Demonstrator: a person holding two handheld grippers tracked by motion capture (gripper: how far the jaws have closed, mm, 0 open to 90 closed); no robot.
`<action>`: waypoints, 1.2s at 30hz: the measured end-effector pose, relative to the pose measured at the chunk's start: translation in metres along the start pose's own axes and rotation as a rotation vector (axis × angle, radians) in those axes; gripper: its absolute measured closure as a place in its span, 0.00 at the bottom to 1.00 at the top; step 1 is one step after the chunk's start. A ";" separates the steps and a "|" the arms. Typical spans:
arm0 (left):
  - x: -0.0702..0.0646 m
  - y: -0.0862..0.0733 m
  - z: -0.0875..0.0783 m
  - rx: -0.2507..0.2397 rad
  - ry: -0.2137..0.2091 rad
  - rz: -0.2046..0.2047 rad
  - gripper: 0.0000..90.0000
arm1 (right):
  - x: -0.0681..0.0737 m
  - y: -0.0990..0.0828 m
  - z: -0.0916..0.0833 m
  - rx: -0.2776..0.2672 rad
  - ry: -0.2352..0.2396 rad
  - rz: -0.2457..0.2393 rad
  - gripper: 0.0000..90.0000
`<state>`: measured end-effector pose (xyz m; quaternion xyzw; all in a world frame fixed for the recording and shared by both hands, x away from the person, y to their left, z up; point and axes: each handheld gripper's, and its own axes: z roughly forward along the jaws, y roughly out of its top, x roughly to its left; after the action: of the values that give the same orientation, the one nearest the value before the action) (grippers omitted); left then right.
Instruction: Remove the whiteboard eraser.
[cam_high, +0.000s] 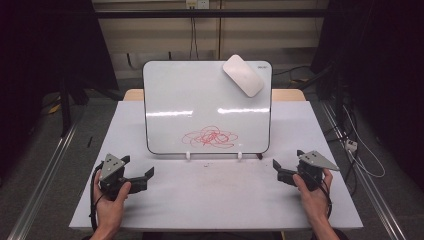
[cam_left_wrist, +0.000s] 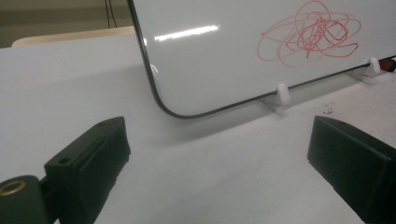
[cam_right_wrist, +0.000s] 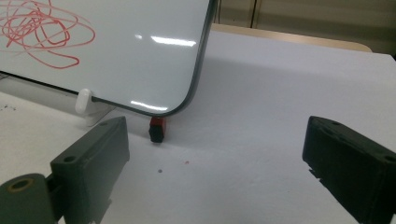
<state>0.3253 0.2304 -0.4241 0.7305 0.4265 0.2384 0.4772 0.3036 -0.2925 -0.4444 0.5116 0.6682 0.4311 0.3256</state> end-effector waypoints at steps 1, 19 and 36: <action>0.000 0.000 0.000 -0.002 0.002 -0.006 0.06 | 0.000 0.000 0.000 0.000 0.000 0.000 0.07; 0.002 0.000 0.002 -0.001 -0.008 0.012 0.06 | 0.003 0.011 0.006 0.031 0.080 -0.021 0.07; -0.003 0.001 0.004 0.006 -0.004 0.029 0.06 | 0.012 0.075 0.026 0.004 0.143 -0.116 0.07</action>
<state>0.3275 0.2255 -0.4247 0.7384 0.4155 0.2425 0.4725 0.3538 -0.2669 -0.3871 0.4405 0.7190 0.4459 0.3004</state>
